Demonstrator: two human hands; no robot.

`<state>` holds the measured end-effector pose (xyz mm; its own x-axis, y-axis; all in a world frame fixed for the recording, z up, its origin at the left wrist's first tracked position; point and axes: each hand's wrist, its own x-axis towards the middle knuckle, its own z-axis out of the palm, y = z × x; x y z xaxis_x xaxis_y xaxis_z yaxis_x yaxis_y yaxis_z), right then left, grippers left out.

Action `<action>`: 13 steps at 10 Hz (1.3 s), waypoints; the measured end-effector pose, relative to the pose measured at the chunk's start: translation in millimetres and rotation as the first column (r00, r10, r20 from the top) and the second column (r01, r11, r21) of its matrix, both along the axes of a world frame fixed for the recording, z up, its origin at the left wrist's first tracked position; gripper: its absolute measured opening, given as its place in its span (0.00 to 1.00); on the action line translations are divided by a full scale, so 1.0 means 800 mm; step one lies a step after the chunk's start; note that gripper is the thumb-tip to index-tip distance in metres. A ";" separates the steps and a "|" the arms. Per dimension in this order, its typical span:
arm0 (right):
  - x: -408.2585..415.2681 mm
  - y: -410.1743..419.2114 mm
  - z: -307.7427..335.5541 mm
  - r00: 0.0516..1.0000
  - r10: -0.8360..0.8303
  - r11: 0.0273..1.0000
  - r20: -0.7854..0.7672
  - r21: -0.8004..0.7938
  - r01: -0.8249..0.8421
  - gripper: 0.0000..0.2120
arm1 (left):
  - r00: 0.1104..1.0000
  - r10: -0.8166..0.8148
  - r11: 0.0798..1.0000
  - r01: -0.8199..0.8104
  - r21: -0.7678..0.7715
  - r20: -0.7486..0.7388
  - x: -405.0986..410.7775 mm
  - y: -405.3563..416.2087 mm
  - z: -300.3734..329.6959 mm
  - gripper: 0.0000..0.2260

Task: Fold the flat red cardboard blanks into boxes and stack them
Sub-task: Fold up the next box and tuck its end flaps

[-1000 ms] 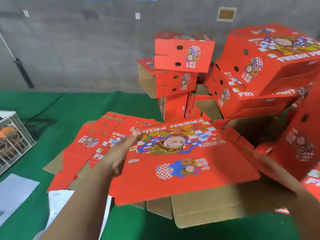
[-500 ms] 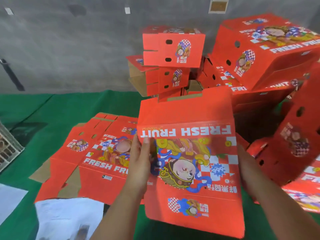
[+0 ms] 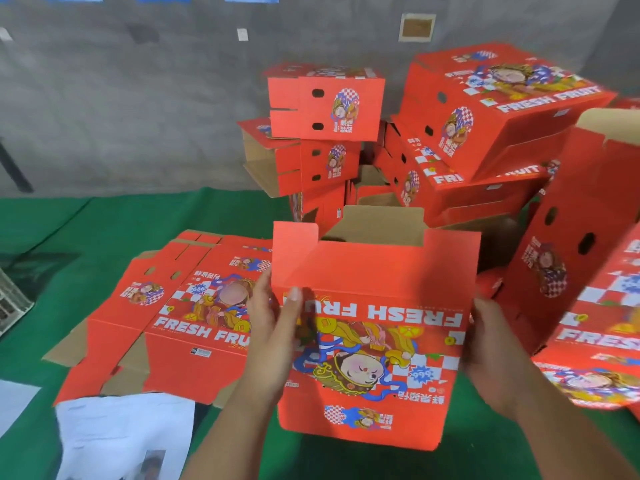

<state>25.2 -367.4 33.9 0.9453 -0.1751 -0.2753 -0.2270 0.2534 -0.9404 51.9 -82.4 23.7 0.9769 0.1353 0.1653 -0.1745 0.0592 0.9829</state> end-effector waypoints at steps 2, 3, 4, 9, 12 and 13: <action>-0.045 0.006 0.005 0.993 -0.080 0.926 0.084 -0.362 0.106 0.25 | 0.997 0.008 0.999 -0.005 0.040 -0.079 -0.033 0.005 -0.023 0.16; -0.062 -0.010 -0.004 1.000 -0.006 0.875 0.021 -0.483 0.016 0.20 | 0.990 0.048 0.995 -0.036 0.090 -0.133 -0.039 0.008 -0.024 0.14; -0.074 0.003 0.012 0.989 -0.131 0.901 0.064 -0.409 0.146 0.18 | 0.986 0.043 0.984 -0.015 0.176 -0.159 -0.048 0.007 -0.019 0.13; -0.090 0.017 -0.022 0.985 0.018 0.648 0.170 -0.752 0.118 0.17 | 0.992 0.122 0.822 -0.075 0.564 -0.046 -0.090 0.015 -0.014 0.14; -0.110 -0.007 -0.028 0.968 -0.062 0.502 0.244 -0.830 0.242 0.22 | 0.882 0.446 0.654 -0.437 0.617 0.152 -0.092 -0.018 -0.019 0.16; -0.108 -0.013 -0.045 0.973 -0.045 0.544 0.228 -0.811 0.215 0.14 | 0.839 0.433 0.563 -0.537 0.629 0.329 -0.092 -0.017 -0.029 0.13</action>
<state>-61.1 -377.5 -2.5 0.9060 -0.3682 0.2089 -0.0841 -0.6402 -0.7636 -21.6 -96.1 0.2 0.7615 0.3827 0.5231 -0.0928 -0.7344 0.6724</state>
